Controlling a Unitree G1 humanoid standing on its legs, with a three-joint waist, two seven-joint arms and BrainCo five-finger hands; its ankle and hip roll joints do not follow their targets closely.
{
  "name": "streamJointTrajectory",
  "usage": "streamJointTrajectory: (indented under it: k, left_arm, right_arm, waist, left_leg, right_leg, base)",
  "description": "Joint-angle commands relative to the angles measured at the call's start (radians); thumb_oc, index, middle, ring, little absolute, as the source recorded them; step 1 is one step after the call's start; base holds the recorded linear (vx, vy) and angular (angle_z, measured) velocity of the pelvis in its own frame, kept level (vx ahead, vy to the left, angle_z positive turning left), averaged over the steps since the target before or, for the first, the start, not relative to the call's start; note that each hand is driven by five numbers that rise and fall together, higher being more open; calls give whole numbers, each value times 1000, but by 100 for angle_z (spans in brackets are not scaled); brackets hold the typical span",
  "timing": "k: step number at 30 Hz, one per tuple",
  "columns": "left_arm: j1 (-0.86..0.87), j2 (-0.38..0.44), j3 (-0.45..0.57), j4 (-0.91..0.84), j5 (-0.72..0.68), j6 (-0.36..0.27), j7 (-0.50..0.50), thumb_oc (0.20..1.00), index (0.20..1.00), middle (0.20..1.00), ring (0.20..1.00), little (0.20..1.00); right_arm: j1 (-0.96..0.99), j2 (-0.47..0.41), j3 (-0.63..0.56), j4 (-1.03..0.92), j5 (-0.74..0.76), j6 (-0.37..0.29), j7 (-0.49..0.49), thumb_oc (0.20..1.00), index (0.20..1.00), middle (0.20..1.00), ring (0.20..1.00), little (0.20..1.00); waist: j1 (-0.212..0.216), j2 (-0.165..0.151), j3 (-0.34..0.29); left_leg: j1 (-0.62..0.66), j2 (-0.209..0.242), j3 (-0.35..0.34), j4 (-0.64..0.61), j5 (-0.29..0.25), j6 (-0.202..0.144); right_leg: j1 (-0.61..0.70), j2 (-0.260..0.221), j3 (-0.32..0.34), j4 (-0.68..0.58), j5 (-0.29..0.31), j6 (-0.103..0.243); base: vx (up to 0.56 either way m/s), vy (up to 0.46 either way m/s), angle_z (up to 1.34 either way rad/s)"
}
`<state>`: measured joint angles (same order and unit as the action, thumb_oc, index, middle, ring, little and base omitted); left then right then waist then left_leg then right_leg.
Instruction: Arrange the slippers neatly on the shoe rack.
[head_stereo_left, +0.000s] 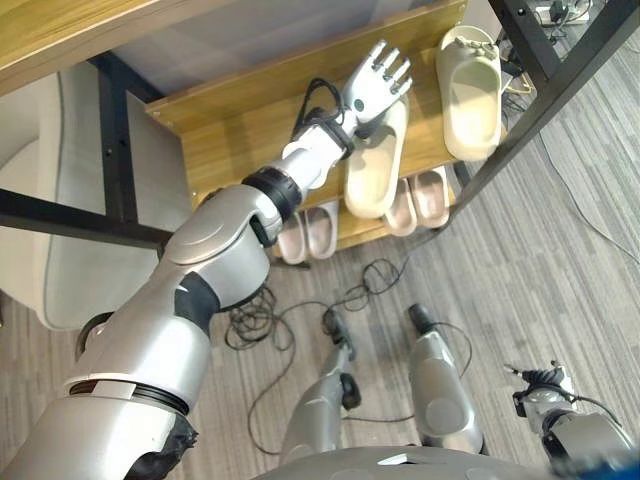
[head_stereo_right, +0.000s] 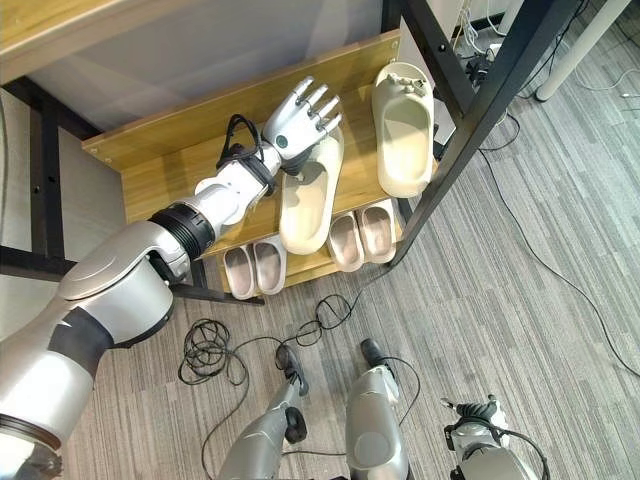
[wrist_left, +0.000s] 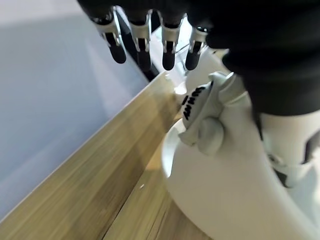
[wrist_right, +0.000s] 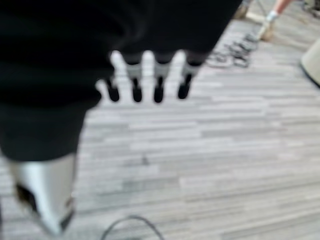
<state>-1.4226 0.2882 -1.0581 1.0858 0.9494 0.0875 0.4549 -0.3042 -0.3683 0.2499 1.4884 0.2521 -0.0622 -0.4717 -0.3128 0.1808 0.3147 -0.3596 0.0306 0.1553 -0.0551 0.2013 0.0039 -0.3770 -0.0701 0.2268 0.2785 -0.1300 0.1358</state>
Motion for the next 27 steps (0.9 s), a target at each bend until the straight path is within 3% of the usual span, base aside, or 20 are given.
streamJointTrajectory:
  k: [1,6,11,15,23,24,27]
  left_arm:
    - [-77,4,156,90,-88,58,29,1000,1000,1000,1000,1000]
    - [-70,-33,198,77,-153,39,49,1000,1000,1000,1000,1000]
    - [-42,-69,296,30,-344,-7,86,1000,1000,1000,1000,1000]
    - [20,-83,348,-27,-492,-75,46,1000,1000,1000,1000,1000]
    - [338,95,459,-409,-610,-151,-58,1000,1000,1000,1000,1000]
    - [451,136,508,-498,-693,-184,-95,1000,1000,1000,1000,1000]
    - [579,164,555,-599,-772,-201,-145,1000,1000,1000,1000,1000]
  right_arm:
    - [43,-20,3,-22,20,-8,2,1000,1000,1000,1000,1000]
    - [56,-16,2,-23,20,-6,7,1000,1000,1000,1000,1000]
    - [91,-7,-26,-21,47,-7,18,1000,1000,1000,1000,1000]
    - [119,-3,-68,-8,85,6,45,1000,1000,1000,1000,1000]
    - [186,43,-174,-8,117,35,90,1000,1000,1000,1000,1000]
    - [188,51,-203,-23,115,44,90,1000,1000,1000,1000,1000]
    - [195,54,-219,-43,108,52,92,1000,1000,1000,1000,1000]
  waist:
    - [-20,-7,17]
    - [-16,-11,13]
    - [-4,-11,4]
    - [16,-6,-13]
    - [72,-12,-39]
    - [85,-15,-46]
    - [94,-20,-55]
  left_leg:
    - [-65,2,-51,189,-213,-35]
    - [-60,0,-54,188,-212,-36]
    - [-42,-3,-61,191,-211,-34]
    - [-18,-2,-71,193,-211,-33]
    - [60,0,-94,212,-236,-37]
    - [77,1,-97,213,-237,-38]
    - [98,2,-100,212,-240,-38]
  right_leg:
    - [-44,20,-104,7,9,-65]
    - [-38,19,-107,7,9,-66]
    - [-18,13,-110,4,12,-66]
    - [6,12,-120,2,15,-65]
    - [112,8,-143,-22,3,-66]
    - [137,9,-147,-29,3,-67]
    - [163,7,-153,-39,4,-68]
  base:
    - [0,0,0]
    - [-4,-3,2]
    - [-6,-4,0]
    - [24,-30,4]
    - [38,-35,11]
    - [40,-17,9]
    - [39,-14,6]
